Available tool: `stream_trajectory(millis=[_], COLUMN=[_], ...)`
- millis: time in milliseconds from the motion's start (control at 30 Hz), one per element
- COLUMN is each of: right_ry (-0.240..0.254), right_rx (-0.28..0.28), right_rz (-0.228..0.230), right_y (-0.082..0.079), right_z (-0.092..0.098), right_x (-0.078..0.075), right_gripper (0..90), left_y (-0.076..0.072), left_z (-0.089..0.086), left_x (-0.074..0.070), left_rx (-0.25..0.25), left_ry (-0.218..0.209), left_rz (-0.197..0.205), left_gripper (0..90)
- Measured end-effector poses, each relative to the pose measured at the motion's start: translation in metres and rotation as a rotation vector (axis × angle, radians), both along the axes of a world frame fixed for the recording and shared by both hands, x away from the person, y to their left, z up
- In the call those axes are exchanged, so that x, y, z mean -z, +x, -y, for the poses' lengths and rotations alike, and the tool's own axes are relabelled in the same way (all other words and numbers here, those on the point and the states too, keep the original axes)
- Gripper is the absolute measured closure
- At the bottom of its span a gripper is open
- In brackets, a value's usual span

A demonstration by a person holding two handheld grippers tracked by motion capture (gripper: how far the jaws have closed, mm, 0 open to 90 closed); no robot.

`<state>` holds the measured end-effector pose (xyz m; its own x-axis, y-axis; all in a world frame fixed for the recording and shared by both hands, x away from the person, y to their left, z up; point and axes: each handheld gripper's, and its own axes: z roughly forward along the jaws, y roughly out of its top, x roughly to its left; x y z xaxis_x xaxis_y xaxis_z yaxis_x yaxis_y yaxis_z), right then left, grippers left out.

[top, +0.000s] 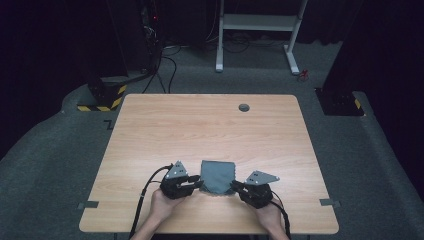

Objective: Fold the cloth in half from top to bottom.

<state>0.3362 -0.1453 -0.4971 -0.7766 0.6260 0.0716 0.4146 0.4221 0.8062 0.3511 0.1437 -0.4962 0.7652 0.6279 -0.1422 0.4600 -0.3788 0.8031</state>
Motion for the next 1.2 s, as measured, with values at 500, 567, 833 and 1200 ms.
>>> stream_trajectory(millis=[500, 567, 833, 1200], right_ry=[-0.105, -0.106, -0.175, -0.129], right_rx=[0.017, 0.025, 0.038, 0.05], right_rz=[-0.017, 0.0, 0.048, 0.003], right_y=[0.001, -0.005, -0.015, -0.011], right_z=[-0.016, -0.013, -0.01, 0.007], right_x=[0.023, 0.025, 0.026, 0.02], right_gripper=[76.9, 73.9, 68.8, 76.7], left_y=[-0.001, -0.003, -0.01, -0.009], left_z=[0.018, 0.015, 0.009, 0.005], left_x=[0.019, 0.023, 0.026, 0.02], left_rx=[0.017, 0.008, 0.005, -0.008], left_ry=[0.146, 0.15, 0.143, 0.123], left_rz=[0.0, -0.009, 0.019, -0.001], left_gripper=[67.6, 67.2, 65.7, 59.0])
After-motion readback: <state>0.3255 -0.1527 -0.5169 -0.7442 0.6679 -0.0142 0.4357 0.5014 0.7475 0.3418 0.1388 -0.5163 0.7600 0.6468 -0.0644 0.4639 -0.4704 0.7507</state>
